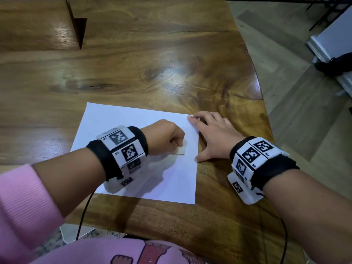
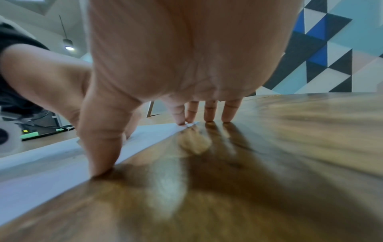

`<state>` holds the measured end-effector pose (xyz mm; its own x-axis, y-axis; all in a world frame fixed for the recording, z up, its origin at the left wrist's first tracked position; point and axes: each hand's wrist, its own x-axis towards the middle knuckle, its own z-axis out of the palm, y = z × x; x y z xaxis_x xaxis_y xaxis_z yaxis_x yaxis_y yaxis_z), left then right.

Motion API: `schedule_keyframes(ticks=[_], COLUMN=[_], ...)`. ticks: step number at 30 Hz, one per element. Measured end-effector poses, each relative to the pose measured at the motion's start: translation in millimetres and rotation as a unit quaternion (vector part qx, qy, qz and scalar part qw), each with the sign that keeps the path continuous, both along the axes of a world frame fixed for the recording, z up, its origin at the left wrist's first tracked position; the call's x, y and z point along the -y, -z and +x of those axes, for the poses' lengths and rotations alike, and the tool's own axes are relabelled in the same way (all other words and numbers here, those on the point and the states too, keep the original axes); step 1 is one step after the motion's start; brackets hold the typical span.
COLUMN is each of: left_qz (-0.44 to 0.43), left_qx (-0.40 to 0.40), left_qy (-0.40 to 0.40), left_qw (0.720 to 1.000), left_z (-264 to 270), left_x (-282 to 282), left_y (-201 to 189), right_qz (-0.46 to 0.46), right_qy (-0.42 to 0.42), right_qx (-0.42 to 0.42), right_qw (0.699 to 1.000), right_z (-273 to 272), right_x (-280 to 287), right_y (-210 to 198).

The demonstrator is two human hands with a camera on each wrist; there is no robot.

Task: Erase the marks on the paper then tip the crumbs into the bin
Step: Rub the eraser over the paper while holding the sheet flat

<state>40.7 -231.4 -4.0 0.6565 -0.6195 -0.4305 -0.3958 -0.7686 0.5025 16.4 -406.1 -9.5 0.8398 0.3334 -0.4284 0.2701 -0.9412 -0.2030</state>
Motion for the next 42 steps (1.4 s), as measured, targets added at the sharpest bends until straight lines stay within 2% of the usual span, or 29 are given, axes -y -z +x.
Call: schedule_keyframes(ticks=[7, 11, 13, 16, 19, 21, 23, 29, 31, 34, 36, 39, 42], left_qz=[0.004, -0.02, -0.024, -0.042, -0.042, 0.0, 0.023, -0.049, -0.052, -0.024, -0.018, -0.023, -0.013], left_qx=[0.001, 0.068, 0.107, 0.098, 0.065, 0.032, 0.009, 0.102, 0.086, 0.017, -0.008, 0.0, 0.003], left_qy=[-0.033, -0.122, -0.139, -0.143, -0.081, -0.002, 0.04, -0.086, -0.049, 0.051, 0.051, 0.017, 0.016], left_qw=[0.999, 0.99, 0.984, 0.984, 0.994, 0.999, 0.999, 0.99, 0.994, 0.998, 0.998, 1.0, 1.0], left_z=[1.6, 23.3, 27.8, 19.3, 0.3, -9.7, -7.9, 18.1, 4.7, -20.2, -21.3, -12.2, -10.6], left_x=[0.3, 13.6, 21.1, 19.6, 5.7, -2.2, -5.1, 22.7, 15.3, -4.8, -9.5, -7.4, -7.9], left_y=[-2.9, -5.9, -2.8, 2.2, 1.3, -0.6, -1.4, -1.5, 3.1, 4.7, 2.7, 1.0, 2.5], right_qz=[-0.03, -0.035, -0.038, -0.035, -0.037, -0.04, -0.042, -0.048, -0.046, -0.048, -0.05, -0.05, -0.047], right_qy=[-0.008, -0.001, 0.002, 0.005, 0.001, 0.0, -0.004, -0.007, -0.005, -0.003, -0.003, -0.006, -0.004], right_qx=[-0.019, -0.017, -0.018, -0.02, -0.022, -0.026, -0.027, -0.022, -0.024, -0.027, -0.024, -0.014, -0.016], right_qw=[0.999, 0.999, 0.999, 0.999, 0.999, 0.999, 0.999, 0.999, 0.999, 0.998, 0.998, 0.999, 0.999], right_z=[-14.0, -14.9, -14.5, -15.2, -15.7, -15.4, -15.8, -16.3, -16.2, -16.1, -16.4, -17.3, -18.2], right_x=[-0.2, -3.2, -3.7, -2.8, -2.2, -1.9, -2.1, -3.1, -3.4, -4.2, -4.5, -5.6, -6.1], right_y=[2.9, 3.3, 3.4, 3.4, 3.0, 2.8, 2.4, 0.8, 0.4, 0.5, 0.8, 1.0, 1.8])
